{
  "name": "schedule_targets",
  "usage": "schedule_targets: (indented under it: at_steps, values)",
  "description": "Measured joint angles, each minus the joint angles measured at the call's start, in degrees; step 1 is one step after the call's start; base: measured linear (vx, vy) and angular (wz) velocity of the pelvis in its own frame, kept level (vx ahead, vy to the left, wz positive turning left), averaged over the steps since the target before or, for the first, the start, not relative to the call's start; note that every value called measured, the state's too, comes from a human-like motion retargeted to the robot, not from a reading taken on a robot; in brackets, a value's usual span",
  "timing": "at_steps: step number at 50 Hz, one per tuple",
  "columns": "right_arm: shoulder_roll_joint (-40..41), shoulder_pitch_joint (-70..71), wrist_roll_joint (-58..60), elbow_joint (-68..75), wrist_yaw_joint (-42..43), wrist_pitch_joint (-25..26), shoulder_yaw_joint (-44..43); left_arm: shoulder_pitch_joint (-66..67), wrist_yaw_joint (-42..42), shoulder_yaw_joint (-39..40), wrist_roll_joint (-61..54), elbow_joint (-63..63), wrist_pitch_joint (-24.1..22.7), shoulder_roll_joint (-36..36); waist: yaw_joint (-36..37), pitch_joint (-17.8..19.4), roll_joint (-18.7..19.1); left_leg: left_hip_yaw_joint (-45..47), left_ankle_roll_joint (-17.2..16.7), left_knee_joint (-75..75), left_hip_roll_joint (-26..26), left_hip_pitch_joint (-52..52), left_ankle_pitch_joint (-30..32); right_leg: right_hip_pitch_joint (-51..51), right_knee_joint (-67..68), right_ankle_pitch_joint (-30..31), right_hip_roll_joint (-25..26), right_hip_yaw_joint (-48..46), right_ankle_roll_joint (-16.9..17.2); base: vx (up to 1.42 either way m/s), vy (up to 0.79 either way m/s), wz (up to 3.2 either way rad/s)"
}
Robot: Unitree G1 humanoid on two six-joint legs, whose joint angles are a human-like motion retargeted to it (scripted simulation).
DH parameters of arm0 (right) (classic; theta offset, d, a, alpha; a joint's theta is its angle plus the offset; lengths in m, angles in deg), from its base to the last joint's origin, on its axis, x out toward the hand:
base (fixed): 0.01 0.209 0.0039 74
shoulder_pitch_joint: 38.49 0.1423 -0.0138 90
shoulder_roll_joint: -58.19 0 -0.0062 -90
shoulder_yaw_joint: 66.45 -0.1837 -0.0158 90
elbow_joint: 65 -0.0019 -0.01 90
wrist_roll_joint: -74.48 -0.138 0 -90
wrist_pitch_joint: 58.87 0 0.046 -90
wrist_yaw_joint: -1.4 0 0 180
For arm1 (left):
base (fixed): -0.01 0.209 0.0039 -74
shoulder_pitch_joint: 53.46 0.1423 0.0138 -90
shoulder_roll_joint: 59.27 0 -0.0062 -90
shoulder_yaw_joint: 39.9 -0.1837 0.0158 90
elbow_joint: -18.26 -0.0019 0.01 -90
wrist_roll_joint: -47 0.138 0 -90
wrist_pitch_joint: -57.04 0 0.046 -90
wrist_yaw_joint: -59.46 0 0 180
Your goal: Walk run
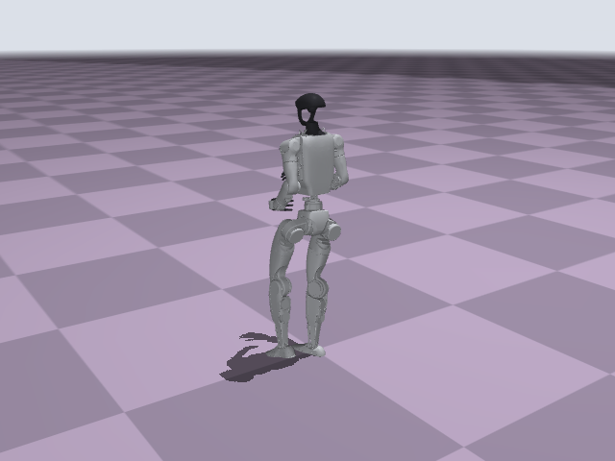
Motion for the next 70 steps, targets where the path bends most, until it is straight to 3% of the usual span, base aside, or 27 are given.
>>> schedule_targets:
  at_steps: [5,8,9,10,12,13,15,18,20,26,31,36,38,40,43,45,46,48,50,53,55,57,58,60,62,66,70]
  values:
    - [-1.3,2.3,3.3,1.6,-1.2,0.8,0.7,0.7,-0.6,-0.7,0.1,-1.0,0.9,0.6,0.0,1.4,3.5,-14.3,-1.5,-13.2,-2.7,-0.6,-3.0,2.6,1.1,0.9,6.5,8.3,0.0,0.25,-0.08,-2.48]
    - [-1.5,2.7,4.0,2.1,1.5,-0.1,1.5,0.5,-1.4,-1.5,0.2,-2.4,3.2,0.6,1.6,2.3,4.3,-24.2,-7.8,-17.1,-5.7,0.2,-0.7,5.0,1.9,1.8,9.6,12.6,0.0,0.33,-0.11,-2.38]
    - [-1.5,2.5,4.2,2.2,2.0,-0.3,1.7,0.6,-1.5,-1.6,0.1,-3.0,4.4,0.7,1.8,2.4,4.0,-23.3,-5.9,-17.4,-5.8,0.3,1.8,5.8,2.2,2.4,10.0,13.5,0.0,0.32,-0.2,-2.06]
    - [-1.5,2.3,4.5,2.3,2.3,-0.5,1.9,0.8,-1.5,-1.6,0.0,-3.6,5.5,0.9,1.8,2.4,3.4,-20.8,-1.9,-17.4,-5.5,0.2,4.6,6.6,2.6,2.9,10.1,14.0,0.0,0.38,-0.24,-1.61]
    - [-1.4,2.1,5.8,3.1,2.1,-0.5,1.8,1.3,-0.5,-0.7,0.4,-4.7,8.5,1.4,0.5,2.0,2.0,-13.3,2.1,-15.4,-3.5,1.8,-2.0,7.5,4.6,4.9,10.5,12.7,0.3,0.44,-0.27,-1.37]
    - [-1.3,2.1,6.6,3.5,1.9,-0.5,1.8,1.7,0.0,0.1,0.9,-5.0,9.8,1.5,-0.1,1.9,1.9,-11.2,1.7,-15.0,-1.8,2.7,-3.9,7.8,6.0,6.7,11.1,11.8,1.1,0.41,-0.24,-1.54]
    - [-1.1,2.4,7.8,4.6,0.9,-1.1,1.8,2.8,-0.6,2.0,1.5,-5.4,11.1,2.3,-1.8,1.2,0.9,-12.6,1.1,-14.2,-2.3,4.6,-6.9,7.0,9.6,11.1,10.9,10.3,6.7,0.35,-0.14,-1.72]
    - [-1.2,3.8,9.5,6.1,0.3,-1.2,1.7,2.8,-3.4,3.2,1.5,-5.3,12.1,2.2,-3.5,0.6,1.0,-4.1,0.6,-14.6,2.4,5.5,-8.4,2.7,16.1,10.5,8.3,2.3,25.4,0.18,-0.17,-1.83]
    - [-1.0,4.2,10.1,6.6,1.3,-0.8,2.0,1.7,-4.5,3.7,2.2,-5.9,12.8,0.9,-3.4,0.7,1.4,-1.4,-2.4,-13.9,7.7,7.1,-10.3,0.4,19.4,10.6,9.6,-9.9,30.0,0.16,-0.67,-1.98]
    - [-1.2,2.3,10.6,9.5,2.2,-1.1,-0.9,-1.2,-9.3,5.0,8.9,-5.6,10.7,-2.1,-1.7,-0.1,3.7,8.9,-1.5,-15.3,10.7,10.9,-12.3,-7.0,21.4,8.4,-0.2,-19.9,30.0,0.07,0.11,-1.89]
    - [-0.2,-1.2,11.5,10.8,3.7,-0.8,-5.7,-0.7,-15.9,8.0,21.6,-7.5,7.8,-6.2,-5.7,0.3,4.4,12.3,-1.4,-17.1,8.7,15.9,-14.1,-9.2,10.0,6.5,-7.6,-14.1,30.0,0.2,-0.01,-0.65]
    - [1.4,-3.8,11.1,12.1,6.1,-0.8,-10.6,0.3,-16.5,9.3,39.0,-15.9,8.7,-8.4,-9.0,2.4,5.4,14.7,-2.6,-20.1,7.9,22.6,-15.1,-9.5,-5.7,13.7,-14.9,-11.9,22.9,0.24,-0.14,-0.5]
    - [1.3,-4.5,11.3,12.2,7.3,-0.6,-11.8,1.0,-13.5,9.4,43.5,-20.0,9.6,-7.9,-7.9,2.7,6.0,17.9,-3.9,-21.3,8.4,25.4,-15.7,-9.9,-10.9,15.0,-16.1,-16.5,24.4,0.32,-0.31,-1.36]
    - [1.0,-5.0,11.7,12.2,8.1,-0.2,-12.4,2.2,-10.8,9.7,45.3,-23.3,10.3,-6.8,-5.8,2.4,5.7,21.8,-5.4,-21.8,8.2,27.5,-16.4,-10.5,-11.5,10.4,-18.1,-26.9,28.7,0.29,-0.31,-1.73]
    - [0.9,-4.0,13.2,13.0,9.0,0.2,-13.6,3.8,-10.8,9.4,44.6,-27.6,10.3,-4.1,-5.4,2.6,6.2,22.7,-7.2,-21.4,9.0,28.8,-15.5,-12.2,-6.8,16.1,-17.2,-27.1,20.4,0.34,-0.39,-1.04]
    - [0.9,-4.1,14.0,13.5,9.4,0.5,-14.4,4.9,-13.0,8.9,43.8,-28.9,10.4,-2.3,-5.9,2.5,6.8,23.2,-8.4,-20.8,9.7,30.0,-13.6,-11.2,-6.5,19.0,-17.1,-33.2,19.6,0.4,-0.39,-0.36]
    - [0.9,-4.3,14.2,13.8,9.9,0.6,-14.6,5.1,-14.3,9.1,43.9,-28.6,10.2,-1.8,-6.6,2.4,7.6,22.5,-9.2,-20.4,10.7,30.4,-11.7,-10.6,-7.3,18.9,-15.6,-32.0,17.5,0.53,-0.53,-0.06]
    - [1.3,-4.8,14.3,14.9,10.7,0.7,-14.8,5.3,-16.2,10.3,45.1,-28.3,9.5,-1.0,-7.8,1.3,9.7,20.7,-10.7,-19.2,13.3,30.5,-7.1,-9.3,-8.1,16.0,-12.6,-28.0,14.3,0.59,-0.55,0.12]
    - [2.1,-5.2,13.9,17.3,11.1,0.6,-15.2,5.4,-17.6,11.1,47.5,-28.9,8.2,-0.5,-9.7,0.1,11.6,17.4,-11.6,-16.8,16.2,29.8,-0.4,-8.0,-8.2,13.9,-12.5,-28.8,14.7,0.54,-0.46,0.45]
    - [2.8,-2.6,13.2,23.5,11.4,0.3,-16.3,4.1,-21.6,9.6,49.3,-30.7,8.0,-0.5,-9.4,-0.5,9.5,15.6,-9.6,-8.6,17.4,27.1,10.4,-5.8,-9.7,11.9,-11.8,-28.7,12.1,0.49,-0.55,-0.29]
    - [2.9,0.0,13.7,27.3,12.6,0.4,-16.1,2.6,-24.8,8.7,50.0,-31.0,8.3,-1.3,-7.5,0.0,7.3,12.7,-5.6,0.5,15.8,23.5,14.1,-4.6,-9.8,10.4,-11.6,-25.2,11.0,0.37,-0.51,-1.2]
    - [2.7,3.3,15.0,31.4,14.8,0.5,-16.1,1.4,-28.1,8.7,51.8,-30.5,8.7,-2.2,-6.3,1.1,5.7,8.9,-5.8,10.7,13.5,18.7,10.2,-3.7,-9.2,9.2,-11.4,-22.7,10.1,0.43,-0.55,-1.0]
    - [2.3,5.4,15.9,33.8,16.0,0.4,-16.4,0.9,-29.9,9.3,53.1,-30.3,9.2,-2.3,-5.9,1.9,5.1,6.1,-7.8,15.4,11.3,16.1,7.1,-3.4,-8.9,8.8,-11.0,-21.4,9.5,0.31,-0.39,-1.02]
    - [1.0,9.9,18.3,39.2,18.5,0.2,-16.7,0.5,-34.4,11.4,55.3,-30.2,10.9,-1.5,-3.9,3.3,3.7,-1.5,-13.0,22.9,2.2,10.7,2.8,-2.6,-8.7,8.3,-10.5,-18.7,8.7,0.22,-0.23,-1.29]
    - [0.0,13.8,21.4,44.3,20.7,0.6,-17.5,0.5,-38.6,13.4,55.3,-30.8,12.7,-0.2,-3.2,4.1,2.9,-4.3,-15.5,26.1,-4.3,5.9,-1.4,-1.8,-8.7,7.4,-10.7,-17.4,8.6,0.25,-0.19,-0.75]
    - [0.2,21.6,26.4,55.1,26.3,2.5,-20.1,-0.1,-42.7,17.2,50.4,-33.8,14.0,1.1,-2.5,6.7,3.3,0.6,-11.6,23.3,-2.7,-2.3,-4.1,-0.2,-8.2,5.4,-7.7,-17.2,6.9,0.34,-0.3,-0.52]
    - [2.0,27.9,29.5,64.8,33.1,5.1,-23.9,-0.7,-40.4,21.7,45.8,-38.7,14.1,1.3,0.2,10.6,4.4,0.0,-9.3,8.4,-2.6,-6.7,-4.3,2.7,-8.0,3.1,-3.0,-16.0,5.2,0.29,-0.27,-0.83]
